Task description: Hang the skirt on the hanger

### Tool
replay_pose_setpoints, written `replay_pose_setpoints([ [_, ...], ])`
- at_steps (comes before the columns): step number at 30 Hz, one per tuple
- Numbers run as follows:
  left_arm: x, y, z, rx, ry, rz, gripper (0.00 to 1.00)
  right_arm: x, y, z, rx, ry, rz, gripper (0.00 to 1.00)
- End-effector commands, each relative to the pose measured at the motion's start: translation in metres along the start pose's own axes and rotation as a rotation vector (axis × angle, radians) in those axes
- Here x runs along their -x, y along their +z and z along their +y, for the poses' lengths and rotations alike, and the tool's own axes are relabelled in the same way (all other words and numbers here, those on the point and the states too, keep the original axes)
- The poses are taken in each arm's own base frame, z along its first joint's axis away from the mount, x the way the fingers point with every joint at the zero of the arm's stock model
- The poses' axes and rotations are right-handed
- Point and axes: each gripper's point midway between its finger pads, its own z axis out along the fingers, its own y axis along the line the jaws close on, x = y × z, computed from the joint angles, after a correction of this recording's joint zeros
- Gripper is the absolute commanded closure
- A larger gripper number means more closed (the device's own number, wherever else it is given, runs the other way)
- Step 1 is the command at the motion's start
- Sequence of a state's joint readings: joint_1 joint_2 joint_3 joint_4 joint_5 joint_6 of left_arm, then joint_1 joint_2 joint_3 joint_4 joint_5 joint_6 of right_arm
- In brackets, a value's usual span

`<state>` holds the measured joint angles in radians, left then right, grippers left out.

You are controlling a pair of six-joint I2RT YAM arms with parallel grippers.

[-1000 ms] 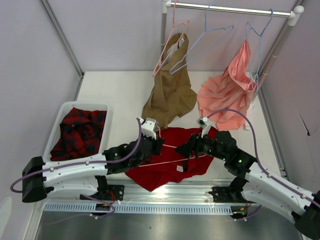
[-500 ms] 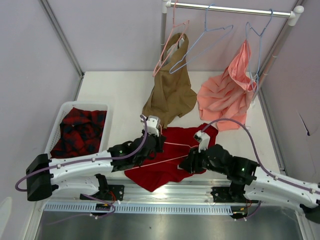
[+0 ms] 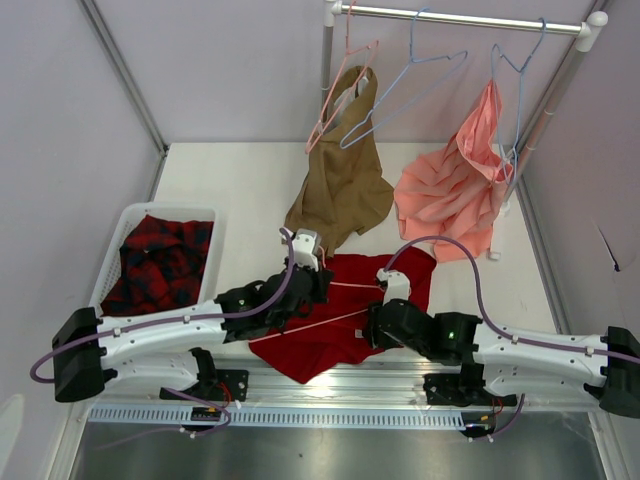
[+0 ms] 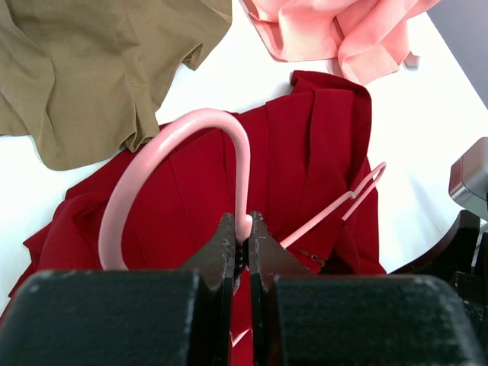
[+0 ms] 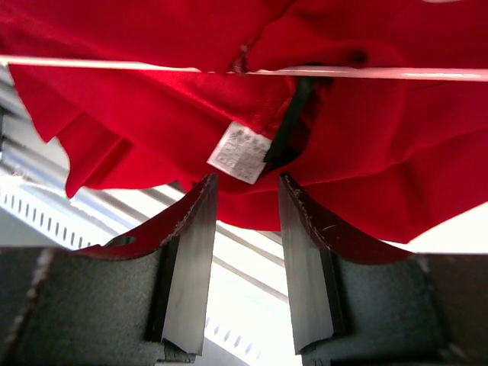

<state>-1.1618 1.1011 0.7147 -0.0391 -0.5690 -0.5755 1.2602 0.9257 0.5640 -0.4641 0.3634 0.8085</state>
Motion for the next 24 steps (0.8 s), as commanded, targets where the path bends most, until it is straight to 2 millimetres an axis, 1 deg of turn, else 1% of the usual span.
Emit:
replay_pose_setpoints([
  [1, 0.037, -0.006, -0.012, -0.032, -0.059, -0.087, 1.00, 0.017, -0.004, -0.007, -0.077, 0.041, -0.069, 0.58],
  [4, 0.039, -0.007, -0.013, -0.036, -0.056, -0.087, 1.00, 0.010, -0.004, -0.014, -0.098, 0.042, -0.052, 0.58],
  [6, 0.043, -0.008, -0.018, -0.053, -0.063, -0.094, 1.00, 0.006, -0.004, -0.016, -0.098, 0.049, -0.047, 0.59],
  [9, 0.047, -0.009, -0.021, -0.061, -0.065, -0.096, 1.00, 0.007, -0.007, -0.016, -0.097, 0.060, -0.052, 0.57],
  [11, 0.049, -0.009, -0.021, -0.061, -0.068, -0.101, 1.00, 0.008, -0.009, -0.019, -0.117, 0.075, -0.059, 0.59],
  [14, 0.051, -0.010, -0.023, -0.068, -0.070, -0.104, 1.00, 0.003, -0.008, -0.031, -0.169, 0.075, -0.045, 0.61],
  [15, 0.050, -0.010, -0.023, -0.070, -0.069, -0.102, 1.00, 0.000, -0.007, -0.034, -0.186, 0.075, -0.038, 0.65],
  [17, 0.051, -0.009, -0.023, -0.066, -0.068, -0.103, 1.00, -0.004, -0.006, -0.040, -0.213, 0.081, -0.032, 0.71],
  [18, 0.050, -0.009, -0.022, -0.062, -0.067, -0.102, 1.00, -0.005, -0.006, -0.043, -0.223, 0.094, -0.032, 0.79],
  [20, 0.049, -0.009, -0.020, -0.054, -0.072, -0.101, 1.00, -0.007, -0.006, -0.048, -0.242, 0.098, -0.032, 0.82],
  [22, 0.049, -0.010, -0.019, -0.053, -0.083, -0.107, 1.00, -0.008, -0.007, -0.053, -0.253, 0.113, -0.037, 0.89],
  [24, 0.048, -0.010, -0.015, -0.040, -0.089, -0.109, 1.00, -0.011, -0.008, -0.059, -0.266, 0.124, -0.038, 0.92],
])
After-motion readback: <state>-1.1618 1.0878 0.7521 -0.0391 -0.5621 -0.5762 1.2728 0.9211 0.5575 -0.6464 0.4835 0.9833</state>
